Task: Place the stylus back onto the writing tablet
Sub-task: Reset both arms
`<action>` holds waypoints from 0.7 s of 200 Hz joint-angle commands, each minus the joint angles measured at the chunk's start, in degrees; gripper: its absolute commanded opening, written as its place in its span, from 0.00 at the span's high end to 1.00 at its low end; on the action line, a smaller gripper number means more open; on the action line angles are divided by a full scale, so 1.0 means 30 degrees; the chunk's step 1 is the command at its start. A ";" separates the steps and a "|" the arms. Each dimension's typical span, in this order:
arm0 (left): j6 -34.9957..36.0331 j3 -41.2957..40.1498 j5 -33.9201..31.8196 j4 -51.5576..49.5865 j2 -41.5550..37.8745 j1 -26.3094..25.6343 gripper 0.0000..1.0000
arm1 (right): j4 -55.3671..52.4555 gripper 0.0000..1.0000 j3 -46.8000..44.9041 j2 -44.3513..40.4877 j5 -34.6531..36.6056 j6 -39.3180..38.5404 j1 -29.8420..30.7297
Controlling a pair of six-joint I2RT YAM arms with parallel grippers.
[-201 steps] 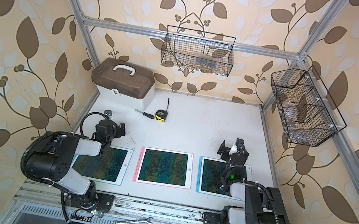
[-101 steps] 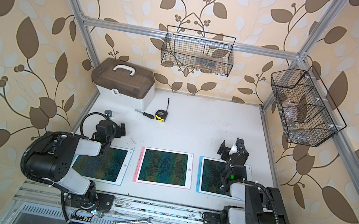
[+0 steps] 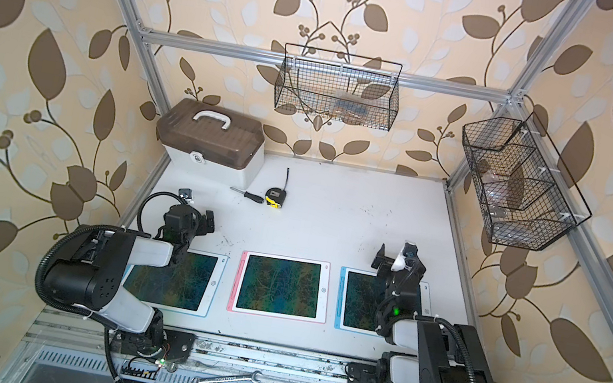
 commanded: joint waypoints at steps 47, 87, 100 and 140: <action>0.0190 -0.0099 0.0065 0.0990 -0.0339 0.0047 0.01 | 0.0633 0.00 0.0414 0.0018 0.1245 0.0155 0.0166; 0.0194 -0.0084 0.0074 0.0996 -0.0340 0.0040 0.01 | -0.1198 0.00 0.1796 0.0718 0.1524 -0.0117 0.0432; 0.0194 -0.0093 0.0082 0.0970 -0.0336 0.0062 0.01 | -0.1478 0.00 0.1716 0.0419 0.1381 -0.0002 0.0318; 0.0194 -0.0102 0.0080 0.0970 -0.0320 0.0062 0.01 | -0.0441 0.00 0.1134 0.0245 -0.0590 -0.0853 0.0315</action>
